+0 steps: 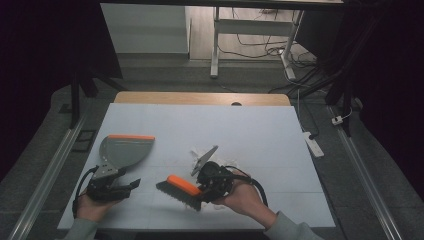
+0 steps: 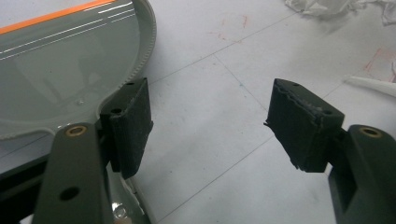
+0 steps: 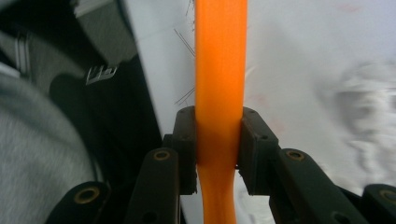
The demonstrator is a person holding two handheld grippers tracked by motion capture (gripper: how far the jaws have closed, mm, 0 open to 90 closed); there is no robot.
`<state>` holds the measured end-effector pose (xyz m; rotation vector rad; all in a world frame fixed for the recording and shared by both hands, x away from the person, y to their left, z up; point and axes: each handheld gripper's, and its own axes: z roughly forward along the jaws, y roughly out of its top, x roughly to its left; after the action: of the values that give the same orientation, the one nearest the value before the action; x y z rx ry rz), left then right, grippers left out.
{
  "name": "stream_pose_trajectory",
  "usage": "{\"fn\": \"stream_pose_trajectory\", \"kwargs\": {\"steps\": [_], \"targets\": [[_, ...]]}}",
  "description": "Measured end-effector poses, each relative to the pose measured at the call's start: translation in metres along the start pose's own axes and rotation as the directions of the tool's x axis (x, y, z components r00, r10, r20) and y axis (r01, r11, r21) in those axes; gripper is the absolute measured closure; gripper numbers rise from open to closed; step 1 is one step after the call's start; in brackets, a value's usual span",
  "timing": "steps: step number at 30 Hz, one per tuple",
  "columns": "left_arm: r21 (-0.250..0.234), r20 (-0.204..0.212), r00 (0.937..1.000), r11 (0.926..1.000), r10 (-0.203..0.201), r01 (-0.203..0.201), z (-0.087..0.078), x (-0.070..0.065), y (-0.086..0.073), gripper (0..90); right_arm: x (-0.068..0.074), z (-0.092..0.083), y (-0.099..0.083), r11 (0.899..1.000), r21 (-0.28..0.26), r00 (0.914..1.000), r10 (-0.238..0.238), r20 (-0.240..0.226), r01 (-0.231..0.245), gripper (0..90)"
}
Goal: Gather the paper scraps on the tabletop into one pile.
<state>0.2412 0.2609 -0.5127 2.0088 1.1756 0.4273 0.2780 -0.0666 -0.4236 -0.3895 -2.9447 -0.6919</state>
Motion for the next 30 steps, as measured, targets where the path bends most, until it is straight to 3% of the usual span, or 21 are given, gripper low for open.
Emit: {"fn": "stream_pose_trajectory", "kwargs": {"steps": [5,10,14,17,21,25,30], "targets": [[0.000,0.001,1.0000,1.0000,0.000,0.000,0.000,0.000,0.000,31.5,0.009,0.018,0.001,0.995,0.085,0.9984,-0.043,-0.038,0.046,70.7],[0.003,0.001,1.0000,1.0000,0.000,0.000,0.001,0.000,0.000,31.5,0.004,0.031,0.003,0.990,0.134,0.9988,-0.047,-0.010,0.048,70.7],[0.005,0.001,1.0000,1.0000,0.001,-0.001,0.001,0.001,0.000,31.5,-0.013,0.033,0.006,0.988,0.145,0.9980,-0.053,0.035,0.048,70.7],[0.004,0.001,1.0000,1.0000,0.001,-0.001,0.001,0.001,0.000,31.5,-0.032,0.030,0.007,0.991,0.131,0.9964,-0.016,0.083,0.005,70.7],[0.007,0.001,1.0000,1.0000,0.003,-0.003,0.002,0.000,0.000,31.6,-0.057,0.022,0.006,0.994,0.095,0.9869,0.030,0.158,-0.046,70.7],[0.006,0.000,1.0000,1.0000,0.000,0.000,0.001,0.001,-0.001,31.7,-0.063,0.009,0.003,0.996,0.037,0.9815,0.067,0.179,-0.075,70.7],[0.006,-0.003,1.0000,1.0000,0.004,-0.004,0.002,0.000,-0.001,31.8,-0.063,-0.018,-0.006,0.996,-0.050,0.9779,0.086,0.191,-0.078,70.7]]}}
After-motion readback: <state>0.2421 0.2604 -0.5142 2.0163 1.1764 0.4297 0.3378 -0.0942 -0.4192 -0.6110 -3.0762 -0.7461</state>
